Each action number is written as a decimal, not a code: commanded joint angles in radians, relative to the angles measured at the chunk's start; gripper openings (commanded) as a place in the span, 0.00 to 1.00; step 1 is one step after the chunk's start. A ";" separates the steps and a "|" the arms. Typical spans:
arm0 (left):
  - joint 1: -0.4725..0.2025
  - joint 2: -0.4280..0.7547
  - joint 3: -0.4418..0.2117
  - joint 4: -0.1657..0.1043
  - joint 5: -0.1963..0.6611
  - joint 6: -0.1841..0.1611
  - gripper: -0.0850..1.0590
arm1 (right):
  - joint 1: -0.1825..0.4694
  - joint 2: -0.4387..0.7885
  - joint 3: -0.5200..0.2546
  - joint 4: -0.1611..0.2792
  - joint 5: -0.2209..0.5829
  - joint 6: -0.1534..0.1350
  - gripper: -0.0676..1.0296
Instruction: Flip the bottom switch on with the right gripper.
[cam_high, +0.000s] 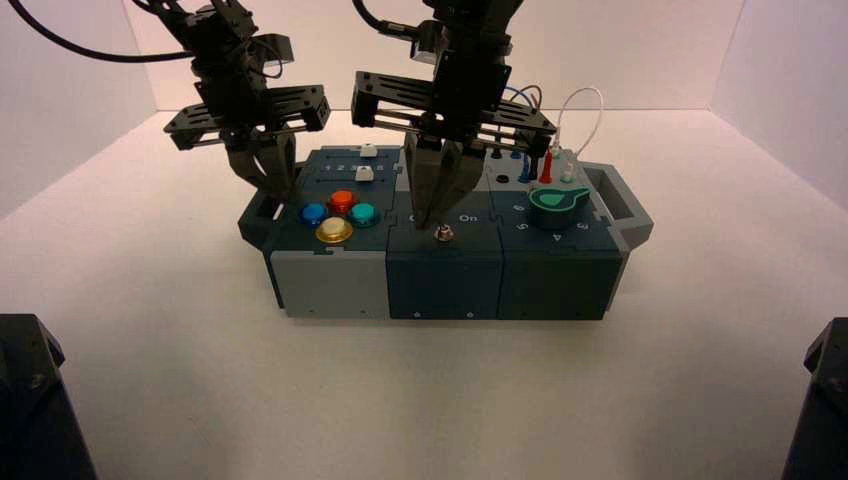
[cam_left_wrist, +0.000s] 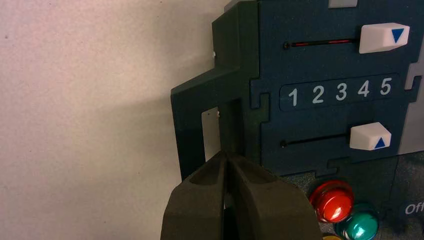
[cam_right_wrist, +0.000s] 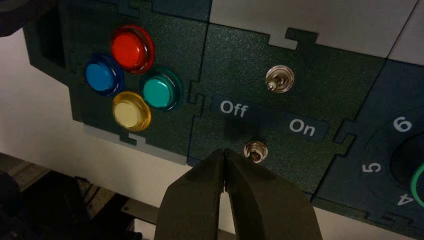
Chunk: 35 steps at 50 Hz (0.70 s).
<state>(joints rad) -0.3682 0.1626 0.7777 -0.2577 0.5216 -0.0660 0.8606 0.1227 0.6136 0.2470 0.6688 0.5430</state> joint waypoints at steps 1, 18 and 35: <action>-0.002 0.069 0.005 0.009 -0.009 0.012 0.05 | 0.003 -0.006 -0.025 -0.006 -0.006 0.011 0.04; -0.002 0.072 0.002 0.011 -0.005 0.014 0.05 | 0.003 0.018 -0.044 -0.023 -0.008 0.011 0.04; -0.002 0.074 0.002 0.011 -0.003 0.015 0.05 | 0.002 0.008 -0.029 -0.025 -0.003 0.011 0.04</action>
<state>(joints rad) -0.3682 0.1687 0.7716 -0.2577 0.5292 -0.0660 0.8606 0.1549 0.5921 0.2270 0.6657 0.5446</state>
